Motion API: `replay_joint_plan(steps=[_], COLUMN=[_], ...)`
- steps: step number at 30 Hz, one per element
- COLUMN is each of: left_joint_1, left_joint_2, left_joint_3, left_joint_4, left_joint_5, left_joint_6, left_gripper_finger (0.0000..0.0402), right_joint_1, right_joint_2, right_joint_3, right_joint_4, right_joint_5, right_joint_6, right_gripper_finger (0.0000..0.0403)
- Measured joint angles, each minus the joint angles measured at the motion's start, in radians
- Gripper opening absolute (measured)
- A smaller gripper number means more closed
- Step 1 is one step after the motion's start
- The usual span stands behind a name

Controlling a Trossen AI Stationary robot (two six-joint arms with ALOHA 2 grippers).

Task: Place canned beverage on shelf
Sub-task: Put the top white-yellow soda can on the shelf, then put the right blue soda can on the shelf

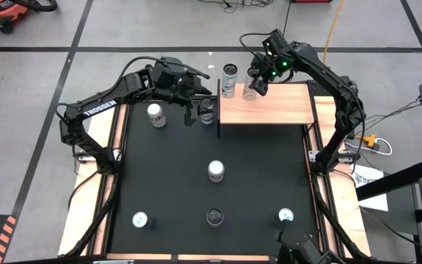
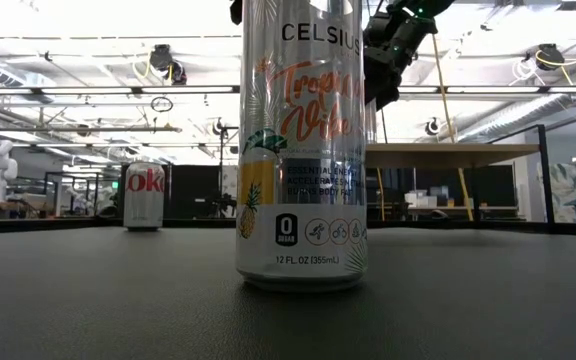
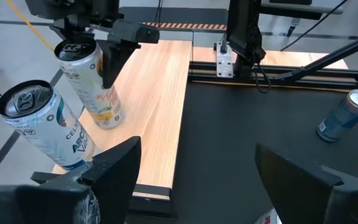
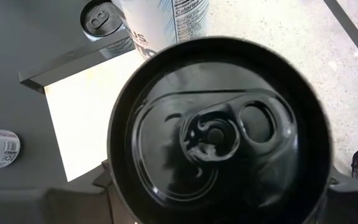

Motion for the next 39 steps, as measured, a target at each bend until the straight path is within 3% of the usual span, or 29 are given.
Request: replay_joint_plan(steps=[11,19,31,39], left_joint_1=[0.000,0.000,0.000,0.000], left_joint_2=[0.000,0.000,0.000,0.000], left_joint_3=[0.000,0.000,0.000,0.000], left_joint_4=[0.000,0.000,0.000,-0.024], left_joint_5=[0.000,0.000,0.000,0.000], left_joint_6=[0.000,0.000,-0.001,-0.001], left_gripper_finger=[0.0318,0.0318,0.0318,0.0318], right_joint_1=[0.000,-0.007,-0.031,-0.023], right_joint_2=[0.000,-0.025,-0.186,-0.320], right_joint_3=[-0.003,-0.003,-0.002,-0.002], right_joint_4=[0.013,0.025,0.022,-0.077], right_joint_5=[0.006,0.008,0.008,0.005], right_joint_6=[-0.001,-0.004,-0.020,0.035], right_gripper_finger=[0.0298,0.0299,0.0299,0.0299])
